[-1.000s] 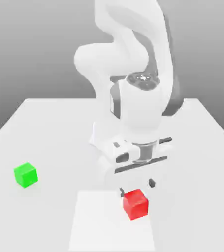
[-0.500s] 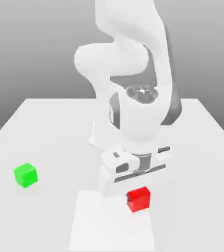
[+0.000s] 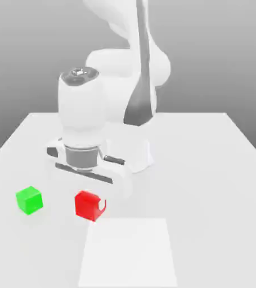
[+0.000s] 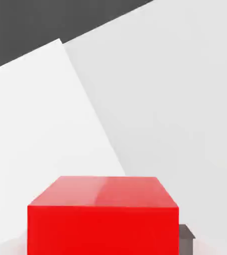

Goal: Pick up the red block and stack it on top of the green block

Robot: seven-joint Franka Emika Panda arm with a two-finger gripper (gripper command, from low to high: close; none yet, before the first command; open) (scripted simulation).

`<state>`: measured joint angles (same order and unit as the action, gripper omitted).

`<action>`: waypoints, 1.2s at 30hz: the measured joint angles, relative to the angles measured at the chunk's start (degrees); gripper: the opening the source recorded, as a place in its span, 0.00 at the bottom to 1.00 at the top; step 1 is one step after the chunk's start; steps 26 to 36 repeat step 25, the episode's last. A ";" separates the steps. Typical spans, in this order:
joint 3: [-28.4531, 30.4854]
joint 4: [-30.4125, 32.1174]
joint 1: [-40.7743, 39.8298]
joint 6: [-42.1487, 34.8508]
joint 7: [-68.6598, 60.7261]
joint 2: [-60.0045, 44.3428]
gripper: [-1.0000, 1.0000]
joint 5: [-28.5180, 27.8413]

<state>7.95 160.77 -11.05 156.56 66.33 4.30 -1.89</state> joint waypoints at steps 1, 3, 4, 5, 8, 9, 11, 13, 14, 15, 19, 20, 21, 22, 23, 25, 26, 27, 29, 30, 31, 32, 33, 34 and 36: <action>0.56 0.12 -1.25 -0.24 2.64 0.36 0.00 -0.23; 1.80 0.37 -3.67 -0.68 7.91 1.08 0.00 -0.72; 2.45 0.49 -4.90 -0.91 10.57 1.45 0.00 -1.00; 3.08 0.62 -6.20 -1.14 13.23 1.81 0.00 -1.28; 5.06 0.99 -10.24 -1.81 21.27 2.92 0.00 -2.21; 5.72 1.11 -11.62 -2.02 23.95 3.29 0.00 -2.55; 6.95 1.35 -14.46 -2.50 29.34 4.04 0.00 -3.20; 8.02 1.60 -17.46 -2.97 34.72 4.80 0.00 -3.83; 8.52 1.71 -18.97 -3.18 37.37 5.16 0.00 -4.13; 9.02 1.84 -20.53 -3.44 40.10 5.57 0.00 -4.47; 9.97 1.74 -20.69 2.47 40.10 -0.57 0.00 -1.04; 9.79 1.67 -20.34 4.40 38.97 -2.66 0.00 0.69; 9.07 1.58 -20.54 6.35 37.57 -4.79 0.00 2.73; 8.50 1.48 -20.53 8.29 35.99 -6.93 0.00 5.04; 7.81 1.41 -20.94 9.50 34.90 -8.28 1.00 6.57; 7.81 1.41 -20.94 9.50 34.90 -8.28 1.00 6.57; 7.81 1.41 -20.94 9.50 34.90 -8.28 1.00 6.57; 7.81 1.41 -20.94 9.50 34.90 -8.28 1.00 6.57; 7.81 1.41 -20.94 9.50 34.90 -8.28 1.00 6.57; 7.81 1.41 -20.94 9.50 34.90 -8.28 1.00 6.57; 7.81 1.41 -20.94 9.50 34.90 -8.28 1.00 6.57; 7.81 1.41 -20.94 9.50 34.90 -8.28 1.00 6.57; 7.81 1.41 -20.94 9.50 34.90 -8.28 1.00 6.57; 7.81 1.41 -20.94 9.50 34.90 -8.28 1.00 6.57; 7.81 1.41 -20.94 9.50 34.90 -8.28 1.00 6.57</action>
